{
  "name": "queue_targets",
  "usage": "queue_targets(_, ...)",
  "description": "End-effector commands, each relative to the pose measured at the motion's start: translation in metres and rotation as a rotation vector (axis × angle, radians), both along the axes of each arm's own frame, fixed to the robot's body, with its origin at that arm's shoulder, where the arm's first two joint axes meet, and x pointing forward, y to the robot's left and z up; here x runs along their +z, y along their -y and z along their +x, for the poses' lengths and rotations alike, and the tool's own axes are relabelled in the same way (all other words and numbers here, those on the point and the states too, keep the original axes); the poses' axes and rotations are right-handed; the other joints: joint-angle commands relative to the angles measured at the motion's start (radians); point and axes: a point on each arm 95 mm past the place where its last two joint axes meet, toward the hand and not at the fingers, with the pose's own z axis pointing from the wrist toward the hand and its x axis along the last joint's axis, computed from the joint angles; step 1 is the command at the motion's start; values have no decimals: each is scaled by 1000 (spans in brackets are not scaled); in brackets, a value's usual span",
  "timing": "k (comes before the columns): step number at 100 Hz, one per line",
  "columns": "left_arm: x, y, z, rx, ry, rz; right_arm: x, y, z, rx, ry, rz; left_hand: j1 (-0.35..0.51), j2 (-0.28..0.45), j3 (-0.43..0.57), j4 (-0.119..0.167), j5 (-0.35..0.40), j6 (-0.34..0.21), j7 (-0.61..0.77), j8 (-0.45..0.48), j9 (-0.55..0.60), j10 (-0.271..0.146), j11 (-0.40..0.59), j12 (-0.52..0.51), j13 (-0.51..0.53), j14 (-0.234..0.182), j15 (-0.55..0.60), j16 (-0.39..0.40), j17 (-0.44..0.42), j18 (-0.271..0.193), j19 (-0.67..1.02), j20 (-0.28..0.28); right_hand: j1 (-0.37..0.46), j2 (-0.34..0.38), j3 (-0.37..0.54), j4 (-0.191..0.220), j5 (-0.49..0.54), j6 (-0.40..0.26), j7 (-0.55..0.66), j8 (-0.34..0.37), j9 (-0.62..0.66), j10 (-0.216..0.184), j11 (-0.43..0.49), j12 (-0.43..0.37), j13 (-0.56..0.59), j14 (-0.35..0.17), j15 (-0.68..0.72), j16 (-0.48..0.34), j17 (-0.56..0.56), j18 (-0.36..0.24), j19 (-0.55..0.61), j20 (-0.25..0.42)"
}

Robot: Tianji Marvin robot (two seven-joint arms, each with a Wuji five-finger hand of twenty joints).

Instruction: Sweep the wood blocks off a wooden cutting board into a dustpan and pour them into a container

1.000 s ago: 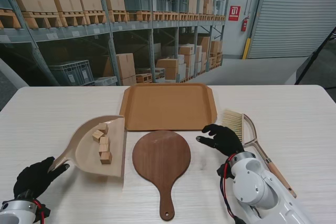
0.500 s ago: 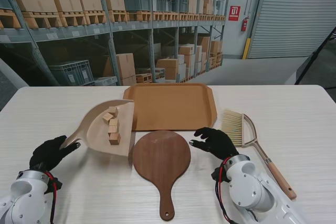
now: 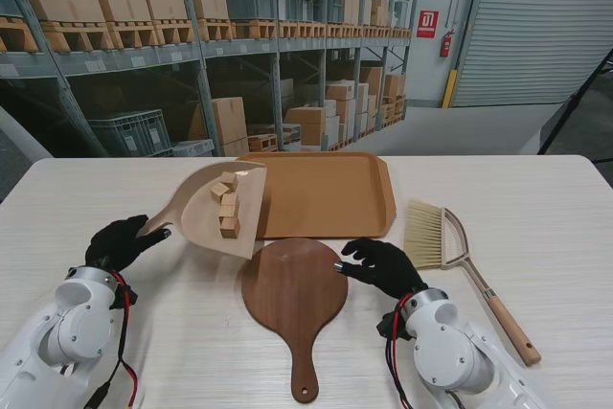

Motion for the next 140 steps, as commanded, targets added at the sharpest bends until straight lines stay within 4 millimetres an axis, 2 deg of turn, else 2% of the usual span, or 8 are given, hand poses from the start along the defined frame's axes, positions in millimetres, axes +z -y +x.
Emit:
queue_targets(1, 11, 5, 12, -10, 13, 2, -3, -5, -4, 19, -14, 9, 177, 155, 111, 11, 66, 56, 47, 19, 71, -131, 82, 16, 74, -147, 36, -12, 7, 14, 34, 32, -10, 8, -14, 22, -23, -30, 10, -10, 9, -18, 9, 11, 19, -10, 16, 19, 1, 36, -18, 30)
queue_targets(68, 0, 23, 85, -14, -119, 69, -4, -6, -7, 20, -22, 19, 173, 169, 109, 11, 41, 54, 52, 17, 53, -145, 80, 10, 59, -164, 28, -17, 1, -5, 33, 28, -7, 9, -13, 22, -22, -31, 10, -10, 7, -19, 9, 12, 19, -9, 16, 20, 1, 36, -18, 31)
queue_targets(104, 11, 31, 109, -51, -124, 146, -5, -7, -8, 19, -29, 23, 171, 145, 108, 16, 45, 61, 48, 4, 54, -152, 76, 0, 61, -171, 25, -23, 7, -10, 38, 27, -8, 8, -12, 22, -22, -31, 11, -10, 8, -19, 9, 12, 19, -11, 16, 20, 1, 35, -18, 31)
queue_targets(140, 24, 36, 122, -92, -124, 268, -6, -6, -8, 18, -33, 25, 175, 121, 117, 24, 53, 74, 27, -22, 51, -156, 75, -6, 59, -175, 22, -28, 9, -8, 40, 27, -7, 8, -13, 22, -21, -30, 11, -10, 7, -18, 9, 12, 18, -11, 17, 20, 1, 35, -18, 31)
